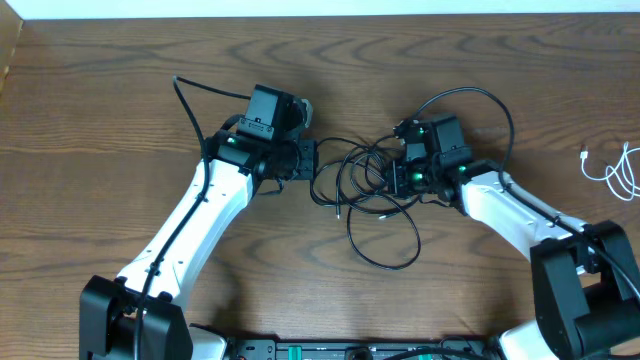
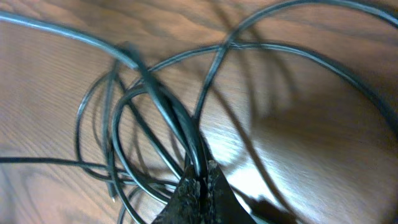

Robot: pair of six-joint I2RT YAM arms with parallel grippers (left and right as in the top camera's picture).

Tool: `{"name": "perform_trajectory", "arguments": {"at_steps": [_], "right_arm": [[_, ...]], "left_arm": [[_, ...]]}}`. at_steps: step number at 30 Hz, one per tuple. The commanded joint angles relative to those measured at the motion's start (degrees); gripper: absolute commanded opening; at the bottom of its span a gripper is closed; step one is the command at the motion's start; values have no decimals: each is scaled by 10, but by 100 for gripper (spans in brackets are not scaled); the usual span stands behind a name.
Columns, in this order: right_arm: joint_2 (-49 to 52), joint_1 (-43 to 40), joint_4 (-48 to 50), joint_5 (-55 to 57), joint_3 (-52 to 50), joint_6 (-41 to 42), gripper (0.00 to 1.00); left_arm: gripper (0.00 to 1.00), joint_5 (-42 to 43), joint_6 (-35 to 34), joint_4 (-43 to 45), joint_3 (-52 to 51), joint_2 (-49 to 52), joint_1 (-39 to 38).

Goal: Untangle cables

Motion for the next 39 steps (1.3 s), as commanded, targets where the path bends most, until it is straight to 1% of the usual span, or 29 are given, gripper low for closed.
{"name": "perform_trajectory", "arguments": {"at_steps": [1, 2, 3, 5, 8, 10, 15, 17, 19, 20, 23, 25, 27, 28, 29, 30, 31, 34, 36, 39], "right_arm": [[-30, -58, -35, 18, 35, -1, 1], [-37, -79, -56, 39, 45, 0, 1], [-46, -109, -86, 85, 58, 10, 1], [-54, -139, -111, 143, 68, 22, 1], [-67, -193, -138, 230, 72, 29, 1], [-72, -229, -149, 251, 73, 33, 1], [-73, -306, -159, 254, 73, 46, 1], [-73, -332, -159, 244, 75, 51, 1], [-74, -348, -159, 192, 81, 43, 1], [-74, -351, -159, 158, 83, 32, 1], [-74, -344, -156, -25, 86, -28, 1], [-74, -327, -158, -169, 86, -72, 1], [-74, -298, -164, -293, 86, -116, 1], [-74, -286, -166, -327, 86, -129, 1], [-74, -268, -170, -361, 86, -144, 1], [-74, -254, -173, -378, 86, -149, 1], [-74, -237, -174, -397, 86, -150, 1], [-74, -189, -174, -438, 86, -168, 1], [-74, -163, -169, -466, 86, -179, 1], [-75, -134, -162, -466, 86, -179, 1]], "left_arm": [[7, -95, 7, -18, 3, -1, 1], [7, -128, 6, -25, 3, -1, 2], [7, -163, -5, -33, 3, -1, 4], [7, -187, -19, -39, 3, -1, 10], [8, -188, -28, -41, 3, -1, 25], [7, -187, -34, -40, 3, -1, 38], [7, -188, -35, -37, 3, -1, 67], [8, -187, -54, -32, 3, -2, 82], [8, -164, -78, -28, 3, -4, 99], [7, -129, -78, -21, 3, -4, 104], [7, -27, -76, 9, 3, -4, 106], [7, 10, -76, 29, 3, -4, 98], [8, 27, -74, 44, 3, -4, 87], [15, 28, -74, 46, 3, -4, 83], [31, 28, -74, 46, 3, -3, 79], [39, 28, -74, 45, 3, -3, 75], [45, 28, -74, 44, 3, -3, 72], [55, 28, -74, 41, 3, 2, 63], [60, 28, -74, 42, 3, 8, 60], [66, 29, -74, 45, 3, 19, 59]]}}
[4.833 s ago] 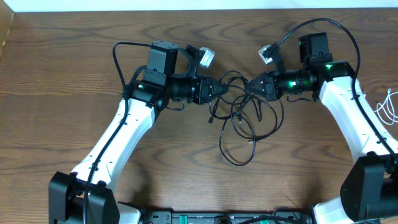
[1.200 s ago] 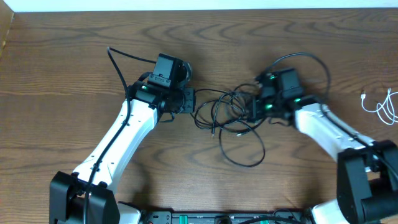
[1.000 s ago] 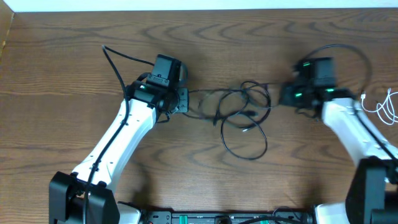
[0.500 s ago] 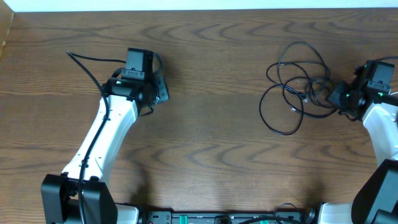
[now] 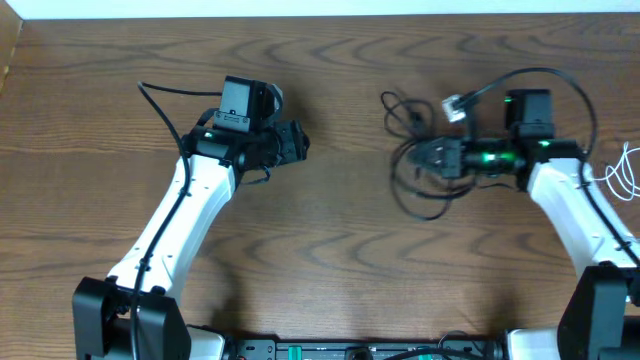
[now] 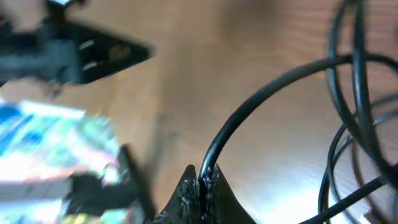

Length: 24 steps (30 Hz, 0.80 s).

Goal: Untangle cables

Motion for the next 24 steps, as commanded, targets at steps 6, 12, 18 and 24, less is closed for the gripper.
{"name": "perform_trajectory", "arguments": {"at_steps": [6, 12, 18, 24], "right_arm": [[-12, 47, 7, -104, 12, -37, 1], [-54, 63, 37, -112, 12, -40, 1], [-121, 66, 69, -65, 20, 11, 1], [-172, 81, 69, -66, 20, 29, 1]], "left_arm": [[71, 100, 24, 34, 3, 44, -1], [71, 163, 25, 75, 3, 66, -5], [78, 163, 34, 113, 3, 69, -25], [80, 163, 77, 162, 3, 69, -52]]}}
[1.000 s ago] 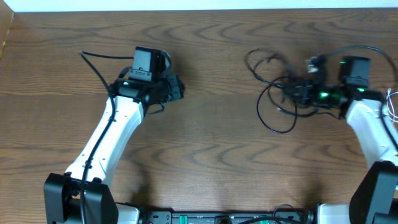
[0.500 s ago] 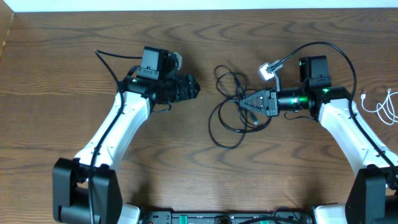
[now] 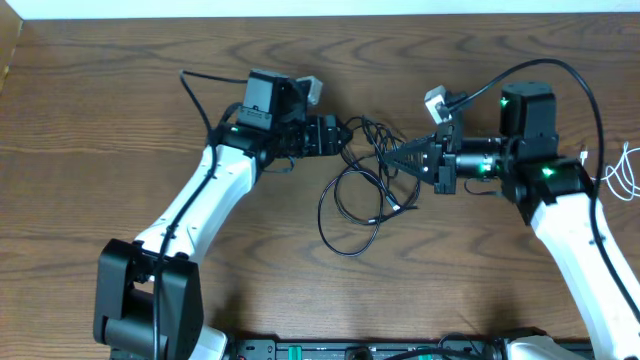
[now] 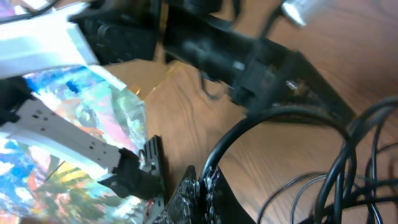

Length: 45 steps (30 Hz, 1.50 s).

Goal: Untangle cables

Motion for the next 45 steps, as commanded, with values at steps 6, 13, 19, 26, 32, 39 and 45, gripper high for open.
{"name": "perform_trajectory", "arguments": {"at_steps": [6, 13, 19, 26, 32, 39, 45], "right_arm": [[-47, 18, 10, -31, 17, 31, 1], [-55, 18, 94, -124, 17, 106, 1], [-55, 18, 208, -190, 17, 211, 1], [-55, 9, 246, -139, 17, 241, 1], [-54, -29, 129, 132, 17, 239, 1], [-44, -84, -45, 524, 17, 196, 1], [-42, -153, -79, 663, 17, 185, 1]], "left_arm": [[80, 11, 105, 16, 3, 4, -31], [80, 6, 169, 21, 3, 7, -42], [80, -53, 170, 25, 3, 9, -42], [7, -54, 170, 20, 3, 8, -41], [7, -54, 170, -38, 3, 6, -19], [7, -56, 171, -110, 3, -13, 22], [8, -58, 170, -140, 3, -22, 52]]}}
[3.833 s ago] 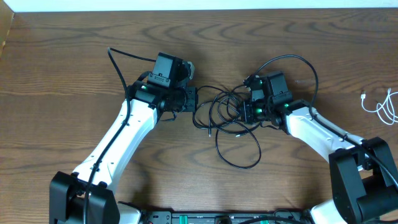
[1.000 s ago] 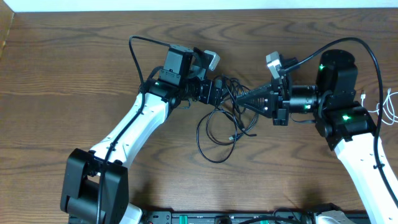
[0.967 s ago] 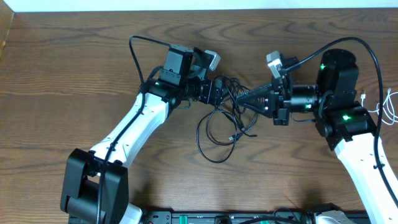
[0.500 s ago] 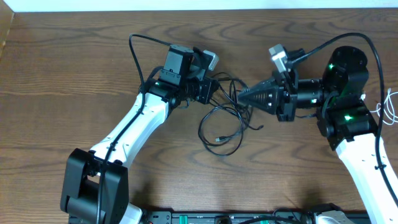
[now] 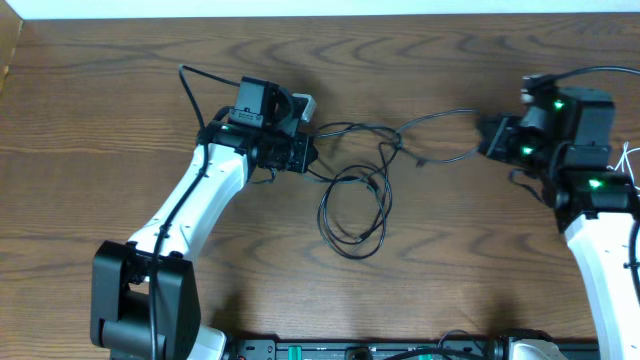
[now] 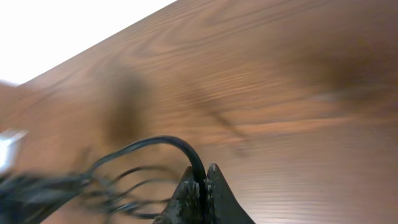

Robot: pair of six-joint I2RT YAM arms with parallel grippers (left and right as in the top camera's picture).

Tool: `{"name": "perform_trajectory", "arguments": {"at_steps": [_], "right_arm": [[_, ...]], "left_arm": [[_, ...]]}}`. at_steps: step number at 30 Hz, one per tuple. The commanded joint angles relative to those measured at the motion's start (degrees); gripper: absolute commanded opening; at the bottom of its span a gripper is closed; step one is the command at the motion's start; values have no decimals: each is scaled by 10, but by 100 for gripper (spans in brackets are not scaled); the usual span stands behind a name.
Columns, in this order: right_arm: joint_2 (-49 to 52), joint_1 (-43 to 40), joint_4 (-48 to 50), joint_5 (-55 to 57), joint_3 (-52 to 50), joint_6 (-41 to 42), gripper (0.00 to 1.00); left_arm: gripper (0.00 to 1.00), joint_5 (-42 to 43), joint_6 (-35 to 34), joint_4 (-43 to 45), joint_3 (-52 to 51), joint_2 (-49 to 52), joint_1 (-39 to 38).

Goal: Untangle cables

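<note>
A thin black cable [image 5: 440, 116] lies drawn out across the middle of the wooden table [image 5: 120, 90]. Its loose loops [image 5: 352, 212] sag toward the front. My left gripper [image 5: 306, 152] sits at the cable's left end, and looks shut on strands there. My right gripper [image 5: 486, 136] is far to the right. In the right wrist view its fingertips [image 6: 214, 177] are shut on the black cable [image 6: 155, 142], which arches up and runs off left into a blurred bundle.
A white cable [image 5: 630, 160] lies at the table's right edge, just past my right arm. The back edge of the table meets a white wall [image 5: 320, 6].
My right gripper, still shut on the cable, has gone from the table's middle to the far right. The tangle is now stretched into a long strand with loops. My left gripper shifted slightly left.
Both grippers first met at the tangle in the middle. Then the right one held the whole bundle off to the right, with the left gripper apart from it. Then both were close together at the tangle again. Now they are wide apart with the cable spread between them.
</note>
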Motion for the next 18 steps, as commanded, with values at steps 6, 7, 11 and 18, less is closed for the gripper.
{"name": "perform_trajectory", "arguments": {"at_steps": [6, 7, 11, 18], "right_arm": [[0, -118, -17, 240, 8, -13, 1], [0, -132, -17, 244, 8, -13, 1], [1, -184, -16, 244, 8, -13, 1], [17, -250, -16, 209, 8, -20, 1]], "left_arm": [[7, -7, 3, -33, 3, -19, 43], [7, -7, 3, -35, 3, -19, 48], [8, -7, 1, -36, 3, -22, 67], [7, -6, -2, -35, 3, -35, 86]]}}
